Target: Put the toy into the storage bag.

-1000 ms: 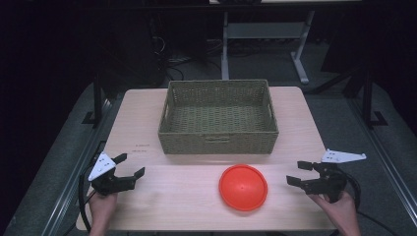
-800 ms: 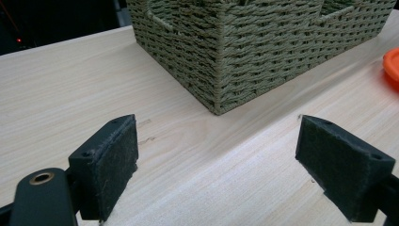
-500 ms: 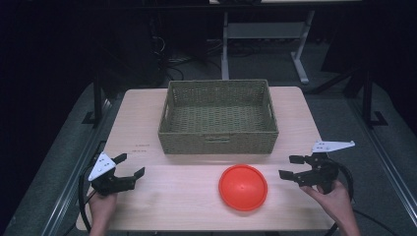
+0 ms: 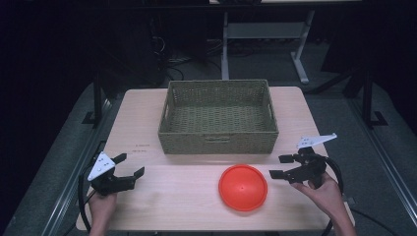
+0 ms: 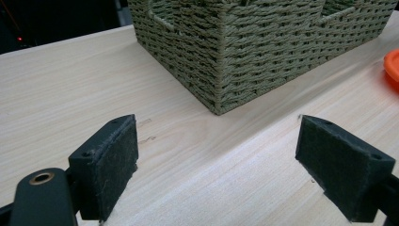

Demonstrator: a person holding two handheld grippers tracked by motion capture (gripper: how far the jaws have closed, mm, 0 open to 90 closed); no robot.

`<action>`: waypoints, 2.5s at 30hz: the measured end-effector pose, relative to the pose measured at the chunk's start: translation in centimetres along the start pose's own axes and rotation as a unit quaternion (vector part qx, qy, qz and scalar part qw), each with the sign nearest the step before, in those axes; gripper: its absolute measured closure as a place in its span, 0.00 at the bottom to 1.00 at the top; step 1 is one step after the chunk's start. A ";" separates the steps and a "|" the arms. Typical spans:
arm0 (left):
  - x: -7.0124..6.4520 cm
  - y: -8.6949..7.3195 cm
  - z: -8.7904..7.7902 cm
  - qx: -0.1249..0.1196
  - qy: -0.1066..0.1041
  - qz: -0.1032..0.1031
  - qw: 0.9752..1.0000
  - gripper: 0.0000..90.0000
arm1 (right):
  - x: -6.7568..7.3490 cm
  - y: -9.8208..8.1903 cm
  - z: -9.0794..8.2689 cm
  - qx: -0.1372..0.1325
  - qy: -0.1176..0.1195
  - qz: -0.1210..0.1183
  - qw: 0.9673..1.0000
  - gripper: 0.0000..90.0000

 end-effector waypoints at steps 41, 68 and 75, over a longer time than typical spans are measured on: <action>0.2 -0.2 0.2 0.006 0.002 -0.001 1.000 0.14 | -1.4 -0.4 6.8 0.133 0.037 -0.002 0.990 0.50; 0.2 -0.2 0.0 0.005 0.008 -0.001 1.000 0.14 | -1.7 -0.2 7.9 0.132 0.055 -0.002 0.990 0.63; -0.1 -0.1 0.3 0.007 0.005 0.003 1.000 0.14 | -1.5 0.0 7.2 0.132 0.041 0.002 0.990 0.79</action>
Point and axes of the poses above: each handheld gripper's, and its own axes: z roughly forward along the jaws, y roughly out of its top, x roughly to its left, the point moved 5 cm from there along z, roughly forward along the jaws, and after that the axes turned 12 degrees about x, right-handed, at the moved point
